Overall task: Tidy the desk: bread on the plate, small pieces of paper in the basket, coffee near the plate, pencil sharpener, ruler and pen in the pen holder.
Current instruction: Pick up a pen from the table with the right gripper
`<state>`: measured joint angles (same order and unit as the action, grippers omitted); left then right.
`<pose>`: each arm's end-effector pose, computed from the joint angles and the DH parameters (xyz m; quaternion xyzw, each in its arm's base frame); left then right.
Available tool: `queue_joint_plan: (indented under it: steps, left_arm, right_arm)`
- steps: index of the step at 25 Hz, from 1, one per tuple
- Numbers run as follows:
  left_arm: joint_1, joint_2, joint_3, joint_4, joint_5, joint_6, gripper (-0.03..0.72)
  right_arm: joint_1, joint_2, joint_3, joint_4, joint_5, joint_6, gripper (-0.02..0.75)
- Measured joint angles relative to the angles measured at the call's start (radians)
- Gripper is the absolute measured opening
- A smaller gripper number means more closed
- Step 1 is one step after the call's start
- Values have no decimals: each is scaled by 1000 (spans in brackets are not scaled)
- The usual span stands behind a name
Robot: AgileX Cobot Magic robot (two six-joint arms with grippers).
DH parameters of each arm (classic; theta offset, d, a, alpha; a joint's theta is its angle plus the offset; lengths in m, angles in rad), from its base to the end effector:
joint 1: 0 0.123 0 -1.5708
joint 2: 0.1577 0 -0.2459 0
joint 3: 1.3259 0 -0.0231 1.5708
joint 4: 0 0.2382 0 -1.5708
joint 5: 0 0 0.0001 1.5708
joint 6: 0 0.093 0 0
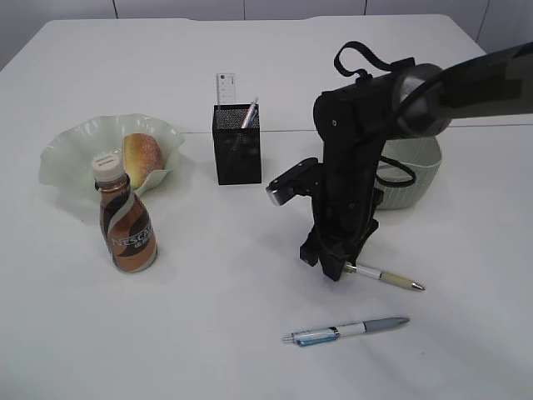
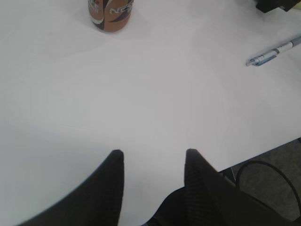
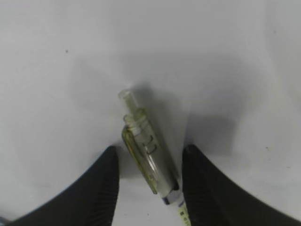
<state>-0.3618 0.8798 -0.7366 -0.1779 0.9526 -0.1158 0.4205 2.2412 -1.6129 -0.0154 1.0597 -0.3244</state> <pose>0.1483 -0.0705 0.2669 0.0882 0.9533 -0.1468 0.2486 0.3605 0.1598 0.0935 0.3674 -0.9299 0.0074 0.0147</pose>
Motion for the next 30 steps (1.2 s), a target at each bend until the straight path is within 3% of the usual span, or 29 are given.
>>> queue_joint_plan:
  steps: [5,10,13,23,30]
  left_arm:
    - [0,0,0,0,0,2,314]
    - [0,0,0,0,-2,2,314]
    - [0,0,0,0,-4,2,314]
    - [0,0,0,0,-4,2,311]
    - [0,0,0,0,-6,2,310]
  right_arm:
    - [0,0,0,4,0,0,318]
    - [0,0,0,15,0,0,195]
    - [0,0,0,15,0,0,161]
    - [0,0,0,15,0,0,136]
    - [0,8,-90,100,4,0,135]
